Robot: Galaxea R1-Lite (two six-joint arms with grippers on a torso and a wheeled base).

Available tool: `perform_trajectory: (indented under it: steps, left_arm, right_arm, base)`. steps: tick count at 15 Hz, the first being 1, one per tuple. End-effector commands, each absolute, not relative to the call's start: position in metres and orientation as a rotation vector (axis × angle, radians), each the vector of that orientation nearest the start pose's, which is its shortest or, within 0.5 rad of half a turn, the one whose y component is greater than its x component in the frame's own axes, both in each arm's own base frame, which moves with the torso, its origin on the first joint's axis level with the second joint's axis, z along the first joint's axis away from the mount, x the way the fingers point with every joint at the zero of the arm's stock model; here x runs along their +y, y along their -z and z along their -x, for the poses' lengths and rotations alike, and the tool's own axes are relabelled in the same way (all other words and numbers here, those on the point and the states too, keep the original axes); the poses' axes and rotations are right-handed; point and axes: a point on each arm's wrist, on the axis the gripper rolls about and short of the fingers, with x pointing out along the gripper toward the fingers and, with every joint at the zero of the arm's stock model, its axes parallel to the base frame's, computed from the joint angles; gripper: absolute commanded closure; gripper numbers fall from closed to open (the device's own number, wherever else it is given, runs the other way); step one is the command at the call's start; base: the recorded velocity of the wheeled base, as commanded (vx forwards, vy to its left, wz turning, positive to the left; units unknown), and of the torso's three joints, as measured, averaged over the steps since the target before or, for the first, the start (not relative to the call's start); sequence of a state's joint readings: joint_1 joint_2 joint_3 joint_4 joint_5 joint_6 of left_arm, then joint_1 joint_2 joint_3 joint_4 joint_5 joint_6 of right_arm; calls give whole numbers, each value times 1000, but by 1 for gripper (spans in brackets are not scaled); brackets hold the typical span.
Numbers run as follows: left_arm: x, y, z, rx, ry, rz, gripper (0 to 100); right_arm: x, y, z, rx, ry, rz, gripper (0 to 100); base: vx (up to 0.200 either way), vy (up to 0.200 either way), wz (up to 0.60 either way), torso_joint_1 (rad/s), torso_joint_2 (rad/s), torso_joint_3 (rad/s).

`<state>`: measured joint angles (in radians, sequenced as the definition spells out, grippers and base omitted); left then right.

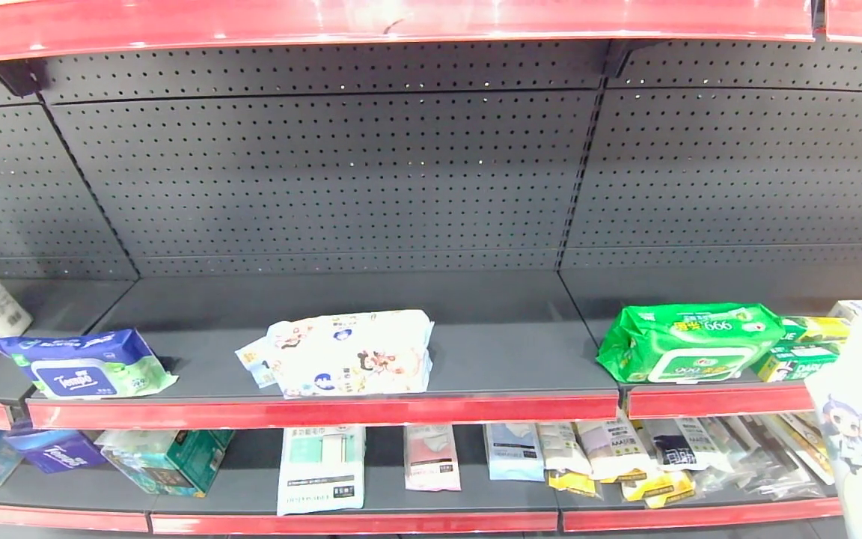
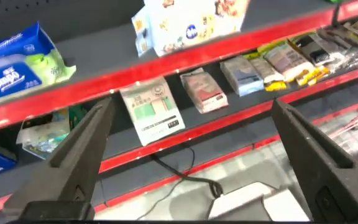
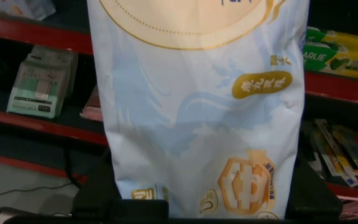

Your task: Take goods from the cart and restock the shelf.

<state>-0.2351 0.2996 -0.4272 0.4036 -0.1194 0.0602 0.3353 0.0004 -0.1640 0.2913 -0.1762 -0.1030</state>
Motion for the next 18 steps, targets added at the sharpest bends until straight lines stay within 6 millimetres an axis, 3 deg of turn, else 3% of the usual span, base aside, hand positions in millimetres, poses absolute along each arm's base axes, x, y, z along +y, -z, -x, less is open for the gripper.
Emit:
perform_trajectory:
  steps: [1, 3, 6, 8, 10, 11, 13, 18]
  left_arm:
    - [10, -134, 51, 155, 347, -82, 0]
    - [9, -134, 48, 152, 330, -80, 0]
    - [3, -143, 37, 176, 84, -64, 0]
    - [-1, -132, 38, 176, -50, -25, 0]
    - [-3, -112, 37, 153, -29, -10, 0]
    - [-3, -111, 30, 72, -17, 5, 0]
    - [-3, -85, 16, 9, 9, 7, 0]
    - [-2, -84, 16, 24, -5, 60, 0]
  right_arm:
    - [-16, -90, 35, 116, -165, 127, 100]
    - [-16, -90, 35, 116, -165, 122, 100]
    - [-17, -90, 35, 118, -160, 116, 100]
    - [-17, -89, 35, 120, -161, 110, 100]
    - [-16, -90, 35, 119, -161, 108, 100]
    - [-16, -90, 35, 119, -161, 108, 100]
    - [-16, -90, 35, 119, -161, 108, 100]
    - [-17, -89, 35, 120, -158, 108, 100]
  base:
    - [0, 0, 0, 0, 0, 0]
    - [0, 0, 0, 0, 0, 0]
    - [0, 0, 0, 0, 0, 0]
    - [0, 0, 0, 0, 0, 0]
    - [0, 0, 0, 0, 0, 0]
    - [0, 0, 0, 0, 0, 0]
    - [0, 0, 0, 0, 0, 0]
    - [0, 0, 0, 0, 0, 0]
